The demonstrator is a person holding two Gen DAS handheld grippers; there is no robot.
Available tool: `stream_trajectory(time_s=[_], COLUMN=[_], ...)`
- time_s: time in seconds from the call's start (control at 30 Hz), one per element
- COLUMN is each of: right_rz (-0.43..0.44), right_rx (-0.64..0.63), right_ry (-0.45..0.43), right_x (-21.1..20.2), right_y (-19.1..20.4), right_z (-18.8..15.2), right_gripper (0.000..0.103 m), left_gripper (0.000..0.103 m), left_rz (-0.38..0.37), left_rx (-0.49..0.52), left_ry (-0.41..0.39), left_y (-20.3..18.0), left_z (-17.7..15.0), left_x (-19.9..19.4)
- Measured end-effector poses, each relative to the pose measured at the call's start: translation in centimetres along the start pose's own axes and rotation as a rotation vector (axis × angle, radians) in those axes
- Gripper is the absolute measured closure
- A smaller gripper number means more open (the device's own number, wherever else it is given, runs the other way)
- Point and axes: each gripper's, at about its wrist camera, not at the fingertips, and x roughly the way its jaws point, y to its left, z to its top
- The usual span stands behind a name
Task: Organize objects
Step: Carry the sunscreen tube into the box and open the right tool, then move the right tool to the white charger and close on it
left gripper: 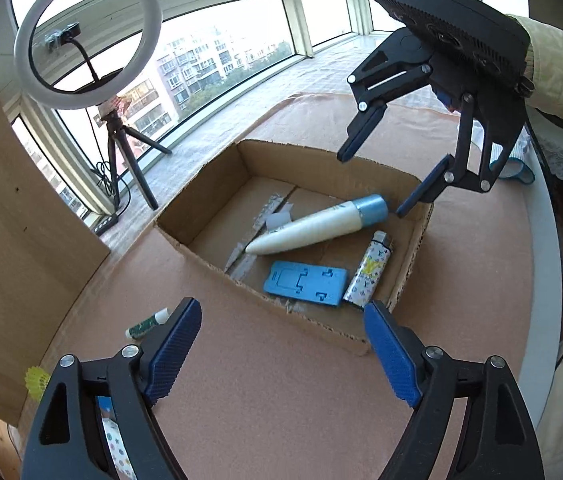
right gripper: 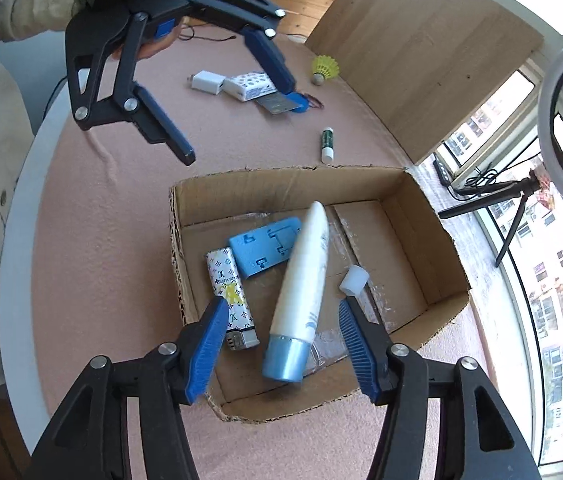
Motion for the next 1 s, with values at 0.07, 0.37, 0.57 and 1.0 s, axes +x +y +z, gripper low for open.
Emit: stream_trajectory(time_s=[0.07, 0.37, 0.57, 1.0], right_rz=[-0.015, -0.051, -0.046, 0.046], right_rx=[0.011, 0.042, 0.008, 0.231], right_ry=[0.009, 0.031, 0.042, 0.083], right_x=[0.1, 2.5, 4.4, 18.0], right_y=[0.1, 1.0, 3.8, 11.9], right_z=[0.2, 4.7, 10.2, 22.5], right_gripper=[0.047, 0.041, 0.041, 0.035], left_gripper=[0.017, 0.015, 0.012, 0.009], left_rz=[0.001, 0.001, 0.021, 0.178], left_rx=[-0.018, -0.081, -0.15, -0.47], left_ry=[0.011, 0.007, -0.019, -0.006], left_y=[0.2, 1.4, 4.1, 11.2], left_z=[-1.4, -7.7, -13.1, -27.8], left_x=[-0.4, -3.5, -6.4, -13.4])
